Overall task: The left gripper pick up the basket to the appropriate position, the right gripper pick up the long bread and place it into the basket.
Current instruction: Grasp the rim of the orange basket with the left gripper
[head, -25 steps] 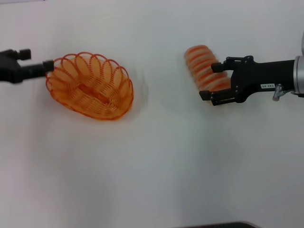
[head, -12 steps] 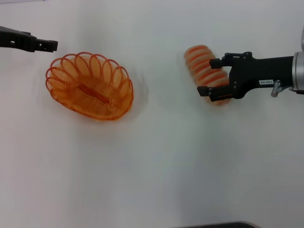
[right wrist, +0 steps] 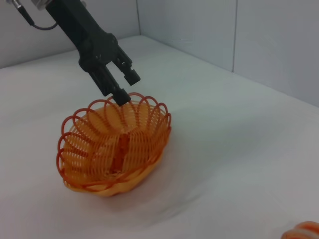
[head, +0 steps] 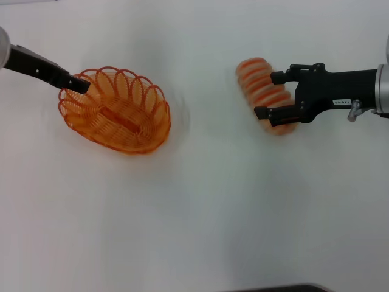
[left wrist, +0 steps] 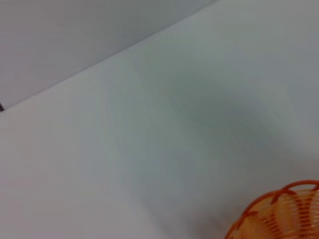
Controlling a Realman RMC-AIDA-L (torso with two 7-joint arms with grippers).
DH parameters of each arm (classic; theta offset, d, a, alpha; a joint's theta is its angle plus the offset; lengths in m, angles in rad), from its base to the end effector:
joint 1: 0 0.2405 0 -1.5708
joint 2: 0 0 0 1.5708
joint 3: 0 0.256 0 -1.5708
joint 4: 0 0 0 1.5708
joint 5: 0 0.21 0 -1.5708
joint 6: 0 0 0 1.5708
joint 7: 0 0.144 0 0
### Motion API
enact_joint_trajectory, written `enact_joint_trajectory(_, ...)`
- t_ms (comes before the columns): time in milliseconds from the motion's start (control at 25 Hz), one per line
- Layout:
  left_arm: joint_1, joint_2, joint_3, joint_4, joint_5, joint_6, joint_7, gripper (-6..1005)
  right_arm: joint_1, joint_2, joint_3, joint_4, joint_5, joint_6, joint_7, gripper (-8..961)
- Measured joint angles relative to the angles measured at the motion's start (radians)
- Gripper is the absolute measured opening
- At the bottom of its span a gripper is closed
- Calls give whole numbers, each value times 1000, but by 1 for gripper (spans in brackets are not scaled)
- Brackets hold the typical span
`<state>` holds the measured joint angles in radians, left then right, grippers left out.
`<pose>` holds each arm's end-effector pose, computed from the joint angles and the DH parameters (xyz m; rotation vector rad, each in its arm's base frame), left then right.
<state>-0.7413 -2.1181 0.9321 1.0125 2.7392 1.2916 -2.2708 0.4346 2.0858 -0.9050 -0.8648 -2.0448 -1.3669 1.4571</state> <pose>-0.2289 0.4104 0.0185 -2.4243 -0.9483 0.2876 0.2788 0.3364 0.0034 -2.6897 0.5420 0.3317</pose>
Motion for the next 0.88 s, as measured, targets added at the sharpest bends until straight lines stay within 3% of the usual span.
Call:
enact_joint_trajectory(280, 1, -31, 34, -16, 62, -55, -3, 859, -1, -1, 0, -1, 0, 8, 0, 930)
enact_joint_trajectory(880, -6, -40, 39, -52, 87, -83, -16, 859, 1, 0, 0, -4, 0, 8, 6, 929)
